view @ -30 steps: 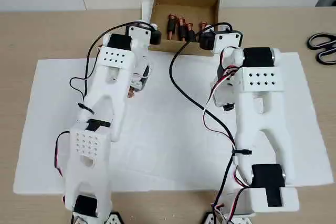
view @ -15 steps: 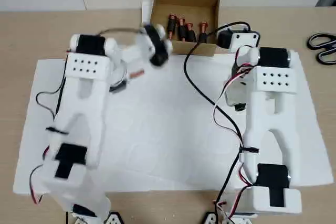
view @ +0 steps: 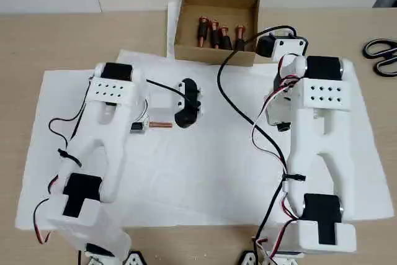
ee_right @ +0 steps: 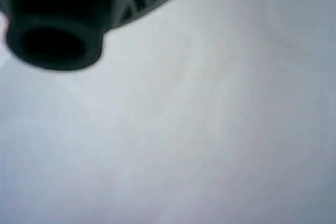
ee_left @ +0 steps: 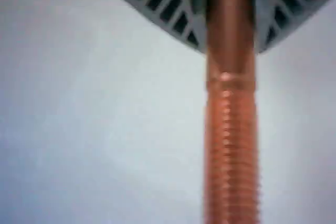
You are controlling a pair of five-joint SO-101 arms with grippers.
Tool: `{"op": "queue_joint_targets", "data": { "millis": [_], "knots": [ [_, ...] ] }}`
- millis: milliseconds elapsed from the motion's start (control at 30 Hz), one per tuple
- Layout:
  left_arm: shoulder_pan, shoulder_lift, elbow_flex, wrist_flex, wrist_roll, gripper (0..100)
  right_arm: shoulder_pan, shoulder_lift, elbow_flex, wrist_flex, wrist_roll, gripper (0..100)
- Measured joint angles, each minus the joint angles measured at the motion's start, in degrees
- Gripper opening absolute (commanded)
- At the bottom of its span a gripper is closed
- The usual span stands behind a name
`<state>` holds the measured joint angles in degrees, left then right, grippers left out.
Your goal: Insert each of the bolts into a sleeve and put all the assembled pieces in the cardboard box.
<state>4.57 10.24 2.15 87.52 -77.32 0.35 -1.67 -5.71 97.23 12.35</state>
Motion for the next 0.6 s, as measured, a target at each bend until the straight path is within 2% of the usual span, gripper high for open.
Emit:
{"op": "queue_joint_targets", "data": {
  "millis": [167, 400, 600],
  "knots": [
    [0.2, 0.0, 0.9, -6.4, 0.0, 1, 0.0, 0.0, 0.0, 0.3, 0.0, 0.4],
    [2.7, 5.7, 0.9, -9.6, 0.0, 8, 0.3, 0.0, 0.0, 0.4, 0.0, 0.4],
    [2.7, 6.2, 0.9, -10.0, 0.0, 9, 0.4, 0.0, 0.0, 0.4, 0.0, 0.4]
  ]
}}
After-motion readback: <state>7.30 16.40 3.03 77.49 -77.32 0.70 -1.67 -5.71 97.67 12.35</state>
